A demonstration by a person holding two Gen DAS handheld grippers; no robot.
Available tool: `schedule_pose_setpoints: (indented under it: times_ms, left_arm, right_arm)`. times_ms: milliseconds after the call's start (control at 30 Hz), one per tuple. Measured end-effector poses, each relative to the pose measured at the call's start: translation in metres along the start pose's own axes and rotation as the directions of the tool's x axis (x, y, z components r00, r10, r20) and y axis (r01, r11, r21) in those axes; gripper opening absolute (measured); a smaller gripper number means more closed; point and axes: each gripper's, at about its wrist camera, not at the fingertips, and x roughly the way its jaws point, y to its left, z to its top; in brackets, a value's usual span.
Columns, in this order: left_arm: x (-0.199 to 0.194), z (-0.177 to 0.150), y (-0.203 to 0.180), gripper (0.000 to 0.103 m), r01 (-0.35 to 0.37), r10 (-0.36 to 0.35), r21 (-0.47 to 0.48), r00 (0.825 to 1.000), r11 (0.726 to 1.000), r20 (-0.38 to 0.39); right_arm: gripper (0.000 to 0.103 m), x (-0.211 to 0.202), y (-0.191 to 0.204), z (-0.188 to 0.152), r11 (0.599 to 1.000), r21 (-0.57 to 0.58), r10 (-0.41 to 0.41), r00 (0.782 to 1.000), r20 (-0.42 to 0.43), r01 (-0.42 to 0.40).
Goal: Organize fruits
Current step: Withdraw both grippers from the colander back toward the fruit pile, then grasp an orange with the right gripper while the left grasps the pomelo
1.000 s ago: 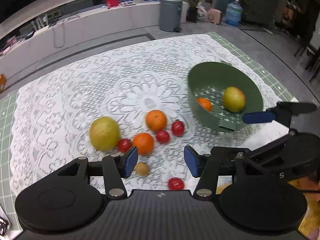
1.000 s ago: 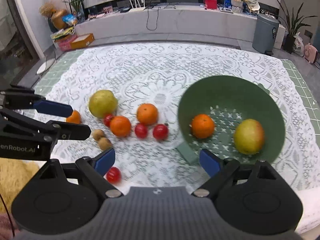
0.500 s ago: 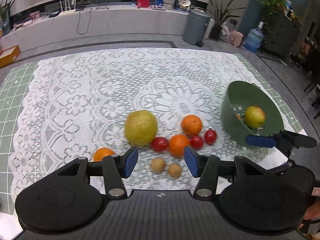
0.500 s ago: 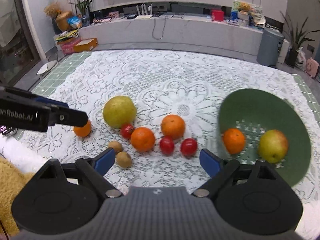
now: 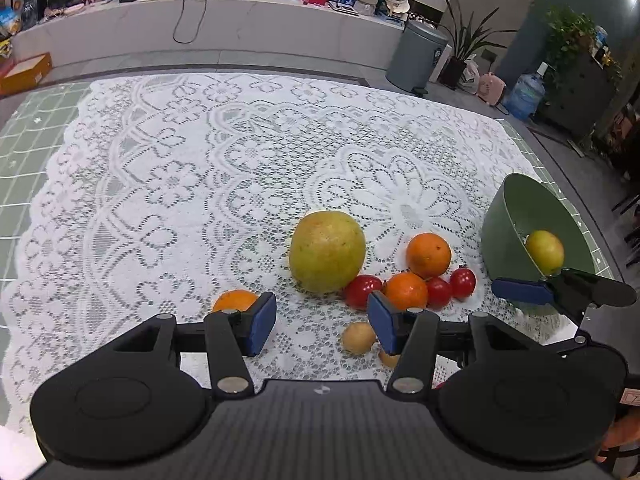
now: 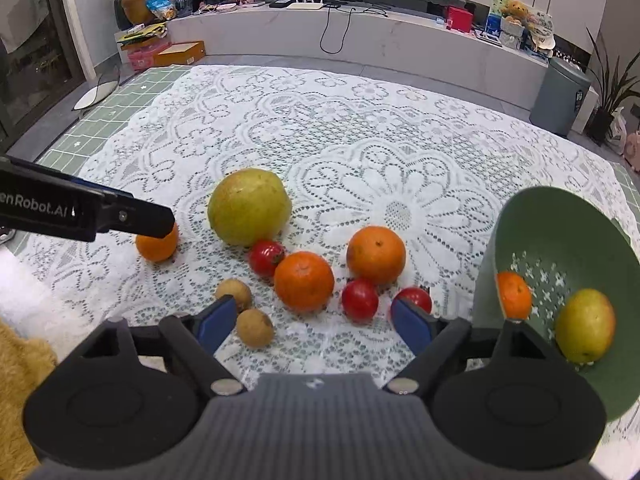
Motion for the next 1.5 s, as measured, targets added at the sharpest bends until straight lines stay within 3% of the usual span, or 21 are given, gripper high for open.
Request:
schedule_pose_setpoints:
  times_ms: [267,433,533,667,933,1233,1500]
  left_arm:
    - [0.022,0.003,-0.002,0.068,0.001,-0.002,0.025,1.000,1.000,0.022]
    - [0.035,0.009,0.001,0.071,0.021,-0.021,-0.007,0.999,1.000,0.037]
    - [0.043,0.013,0.003,0.074,0.032,-0.030,-0.033,0.999,0.999,0.040]
    - [0.055,0.016,0.004,0.075,0.023,-0.022,-0.042,1.000,0.999,0.022]
    - [0.071,0.018,0.006,0.076,0.026,-0.025,-0.051,1.000,0.998,0.008]
    - [0.082,0.019,0.007,0.078,0.047,-0.046,-0.069,0.999,0.997,0.016]
    - [0.091,0.019,0.008,0.078,0.053,-0.053,-0.078,0.999,0.996,0.006]
  right_arm:
    - [0.075,0.011,-0.007,0.007,1.000,0.011,-0.028,0.999,0.047,0.027]
    - [0.066,0.017,-0.015,0.015,0.997,0.038,-0.071,0.993,0.091,0.068]
    - [0.057,0.023,-0.020,0.019,0.995,0.061,-0.087,0.992,0.089,0.082]
    - [0.053,0.035,-0.021,0.024,0.993,0.057,-0.110,0.991,0.076,0.106]
    - [0.052,0.054,-0.016,0.026,0.984,0.010,-0.179,0.982,0.060,0.179]
    - [0.051,0.065,-0.022,0.024,0.983,0.056,-0.176,0.984,0.028,0.174]
    - [0.045,0.070,-0.022,0.022,0.984,0.061,-0.171,0.985,0.023,0.170]
